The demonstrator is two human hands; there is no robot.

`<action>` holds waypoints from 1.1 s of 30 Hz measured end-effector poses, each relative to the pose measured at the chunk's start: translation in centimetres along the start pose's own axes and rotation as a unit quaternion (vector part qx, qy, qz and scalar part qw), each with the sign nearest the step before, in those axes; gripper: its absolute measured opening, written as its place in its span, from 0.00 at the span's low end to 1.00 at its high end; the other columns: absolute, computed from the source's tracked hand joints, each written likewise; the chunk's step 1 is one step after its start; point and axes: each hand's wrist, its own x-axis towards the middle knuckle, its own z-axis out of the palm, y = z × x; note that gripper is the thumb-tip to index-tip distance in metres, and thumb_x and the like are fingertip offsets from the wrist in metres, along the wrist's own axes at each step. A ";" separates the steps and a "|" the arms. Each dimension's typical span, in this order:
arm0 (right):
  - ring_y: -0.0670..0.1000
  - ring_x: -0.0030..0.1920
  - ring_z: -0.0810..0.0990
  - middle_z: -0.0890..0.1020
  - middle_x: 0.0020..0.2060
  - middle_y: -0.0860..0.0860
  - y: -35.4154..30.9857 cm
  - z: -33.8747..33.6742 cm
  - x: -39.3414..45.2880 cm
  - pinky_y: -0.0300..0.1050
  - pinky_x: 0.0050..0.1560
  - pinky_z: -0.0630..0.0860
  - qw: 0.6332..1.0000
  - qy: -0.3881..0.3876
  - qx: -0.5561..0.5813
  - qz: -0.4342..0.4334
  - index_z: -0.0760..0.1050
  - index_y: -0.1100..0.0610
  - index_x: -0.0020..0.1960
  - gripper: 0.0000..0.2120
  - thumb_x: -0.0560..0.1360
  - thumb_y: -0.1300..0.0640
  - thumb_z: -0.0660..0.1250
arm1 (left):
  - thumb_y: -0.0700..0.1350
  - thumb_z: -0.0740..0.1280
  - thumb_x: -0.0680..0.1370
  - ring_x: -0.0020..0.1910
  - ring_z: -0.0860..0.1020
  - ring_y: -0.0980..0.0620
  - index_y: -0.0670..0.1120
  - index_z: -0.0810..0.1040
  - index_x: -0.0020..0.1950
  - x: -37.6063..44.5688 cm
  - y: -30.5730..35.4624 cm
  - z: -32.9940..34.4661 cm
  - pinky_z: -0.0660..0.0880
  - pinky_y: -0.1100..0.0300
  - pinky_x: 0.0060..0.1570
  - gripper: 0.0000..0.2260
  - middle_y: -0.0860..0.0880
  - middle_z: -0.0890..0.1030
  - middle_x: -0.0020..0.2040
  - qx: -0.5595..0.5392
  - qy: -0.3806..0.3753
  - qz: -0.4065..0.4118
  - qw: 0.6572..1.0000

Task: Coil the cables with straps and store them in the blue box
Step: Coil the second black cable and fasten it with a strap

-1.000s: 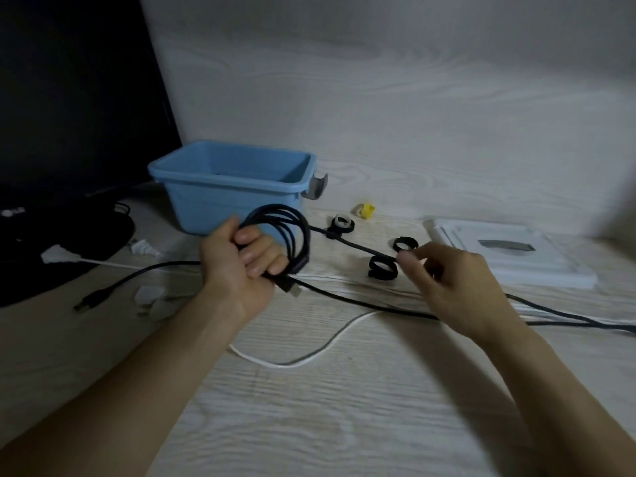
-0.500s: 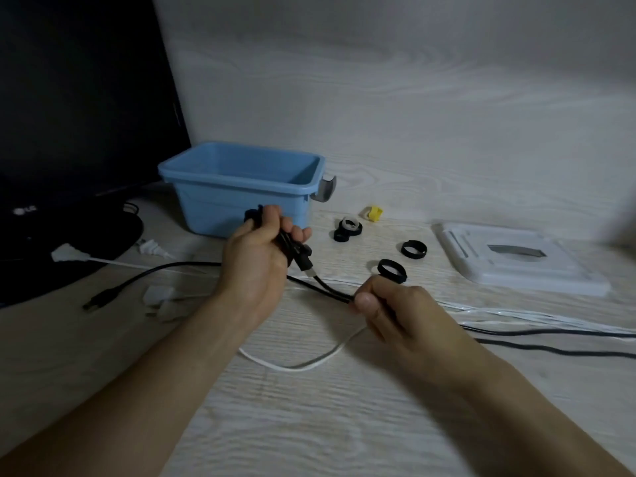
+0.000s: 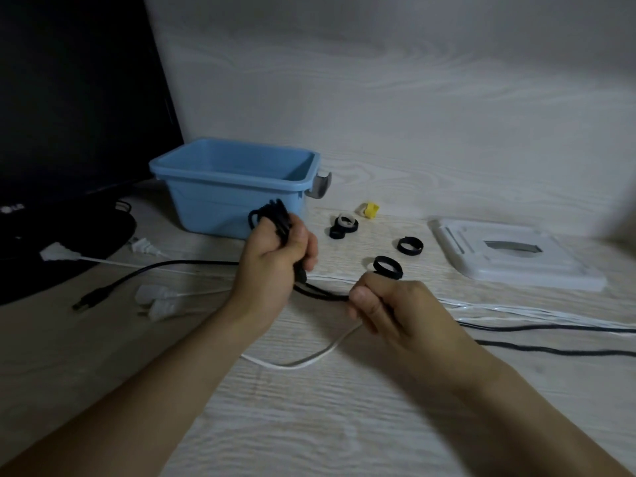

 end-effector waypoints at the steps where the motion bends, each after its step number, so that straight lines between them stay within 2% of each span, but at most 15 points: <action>1: 0.41 0.33 0.73 0.74 0.32 0.42 0.0 -0.1 0.1 0.29 0.36 0.66 0.999 0.025 -0.010 -0.020 0.74 0.47 0.41 0.13 0.83 0.50 0.57 | 0.39 0.60 0.82 0.30 0.70 0.54 0.44 0.68 0.43 -0.3 -0.1 0.2 0.70 0.61 0.36 0.08 0.51 0.74 0.30 0.009 -0.031 -0.010 0.999; 3: 0.39 0.38 0.75 0.76 0.36 0.40 0.1 -0.2 0.3 0.28 0.41 0.67 0.996 0.070 -0.018 -0.050 0.75 0.46 0.43 0.12 0.83 0.50 0.58 | 0.45 0.62 0.77 0.32 0.70 0.54 0.44 0.69 0.43 -1.2 0.1 0.5 0.68 0.63 0.35 0.06 0.49 0.73 0.32 0.028 -0.109 -0.046 0.993; 6: 0.40 0.40 0.77 0.78 0.37 0.43 0.2 -0.2 0.5 0.30 0.44 0.69 0.989 0.128 0.012 -0.072 0.75 0.42 0.45 0.10 0.82 0.52 0.60 | 0.53 0.63 0.76 0.32 0.70 0.52 0.45 0.72 0.44 -2.5 0.4 0.9 0.65 0.64 0.32 0.11 0.46 0.74 0.33 0.051 -0.217 -0.102 0.970; 8: 0.40 0.37 0.76 0.77 0.36 0.45 0.3 -0.1 0.5 0.31 0.42 0.70 0.982 0.168 0.018 -0.082 0.76 0.48 0.44 0.08 0.81 0.55 0.63 | 0.55 0.60 0.77 0.29 0.66 0.49 0.44 0.71 0.40 -3.1 0.7 1.3 0.62 0.63 0.30 0.15 0.41 0.69 0.30 0.078 -0.270 -0.094 0.955; 10: 0.45 0.35 0.76 0.76 0.38 0.49 0.3 0.0 0.4 0.38 0.36 0.73 0.976 0.190 0.081 -0.067 0.78 0.55 0.51 0.03 0.79 0.56 0.67 | 0.56 0.56 0.78 0.25 0.62 0.50 0.42 0.71 0.36 -3.4 1.1 1.5 0.58 0.59 0.28 0.20 0.43 0.65 0.27 0.078 -0.284 -0.102 0.950; 12: 0.51 0.35 0.74 0.73 0.43 0.51 0.1 -0.2 0.4 0.46 0.32 0.74 0.970 0.201 0.128 -0.040 0.74 0.51 0.60 0.13 0.78 0.51 0.69 | 0.56 0.55 0.78 0.22 0.58 0.54 0.40 0.68 0.34 -3.3 1.4 1.3 0.53 0.53 0.28 0.22 0.48 0.63 0.23 0.066 -0.293 -0.135 0.944; 15: 0.52 0.45 0.77 0.74 0.48 0.49 0.6 -0.5 0.2 0.47 0.42 0.76 0.986 0.144 0.081 -0.035 0.75 0.50 0.61 0.18 0.78 0.40 0.63 | 0.58 0.58 0.77 0.21 0.56 0.54 0.44 0.67 0.31 -3.0 1.5 1.0 0.50 0.52 0.27 0.22 0.52 0.61 0.21 0.028 -0.306 -0.180 0.934; 18: 0.54 0.50 0.82 0.82 0.48 0.51 0.9 -0.2 0.1 0.54 0.52 0.78 0.989 0.022 0.148 0.015 0.77 0.55 0.57 0.19 0.79 0.40 0.61 | 0.57 0.61 0.76 0.18 0.56 0.55 0.48 0.66 0.28 -2.6 1.2 0.7 0.53 0.59 0.23 0.20 0.53 0.60 0.21 -0.022 -0.307 -0.207 0.929; 20: 0.55 0.50 0.83 0.84 0.47 0.54 0.9 -0.1 0.0 0.52 0.53 0.79 0.967 -0.013 0.250 0.047 0.77 0.59 0.56 0.21 0.78 0.41 0.65 | 0.55 0.62 0.77 0.16 0.57 0.56 0.48 0.66 0.27 -2.4 1.1 0.5 0.58 0.64 0.21 0.20 0.54 0.60 0.19 -0.045 -0.311 -0.220 0.924; 22: 0.54 0.49 0.83 0.85 0.47 0.58 1.0 -0.3 0.1 0.47 0.52 0.79 0.950 -0.016 0.306 0.052 0.77 0.64 0.56 0.20 0.76 0.47 0.69 | 0.56 0.62 0.76 0.16 0.55 0.55 0.47 0.66 0.27 -2.2 1.2 0.4 0.59 0.63 0.22 0.21 0.53 0.58 0.18 -0.058 -0.307 -0.235 0.921; 24: 0.52 0.44 0.82 0.85 0.43 0.56 0.9 -0.4 0.3 0.43 0.48 0.78 0.929 -0.013 0.364 0.061 0.76 0.67 0.56 0.18 0.73 0.55 0.70 | 0.57 0.64 0.76 0.17 0.54 0.54 0.47 0.68 0.27 -1.7 1.4 0.6 0.58 0.60 0.24 0.21 0.53 0.57 0.19 -0.062 -0.287 -0.249 0.923; 26: 0.49 0.35 0.77 0.81 0.35 0.51 0.6 0.2 0.6 0.38 0.41 0.76 0.876 -0.003 0.472 0.104 0.78 0.65 0.54 0.15 0.73 0.56 0.69 | 0.58 0.65 0.75 0.17 0.54 0.55 0.46 0.70 0.28 -1.2 1.6 1.0 0.59 0.62 0.23 0.21 0.53 0.56 0.19 -0.066 -0.252 -0.267 0.928; 28: 0.46 0.30 0.69 0.71 0.28 0.48 0.2 0.8 1.1 0.35 0.35 0.70 0.826 0.013 0.546 0.140 0.81 0.60 0.48 0.09 0.75 0.55 0.68 | 0.58 0.63 0.74 0.17 0.55 0.55 0.45 0.72 0.30 -0.9 1.8 1.2 0.62 0.62 0.22 0.19 0.54 0.57 0.19 -0.079 -0.223 -0.290 0.927; 31: 0.44 0.27 0.61 0.64 0.26 0.47 -0.3 1.0 1.5 0.36 0.33 0.64 0.805 0.047 0.562 0.183 0.80 0.56 0.37 0.11 0.77 0.54 0.66 | 0.57 0.61 0.76 0.19 0.58 0.55 0.43 0.73 0.34 -0.8 1.9 1.6 0.66 0.61 0.24 0.19 0.53 0.60 0.21 -0.118 -0.216 -0.315 0.917; 33: 0.45 0.26 0.59 0.62 0.26 0.47 -0.2 1.0 1.5 0.41 0.37 0.63 0.789 0.065 0.579 0.195 0.79 0.55 0.35 0.13 0.77 0.53 0.66 | 0.55 0.58 0.78 0.21 0.60 0.54 0.42 0.74 0.37 -0.9 1.6 1.7 0.68 0.59 0.27 0.19 0.51 0.62 0.24 -0.123 -0.221 -0.318 0.914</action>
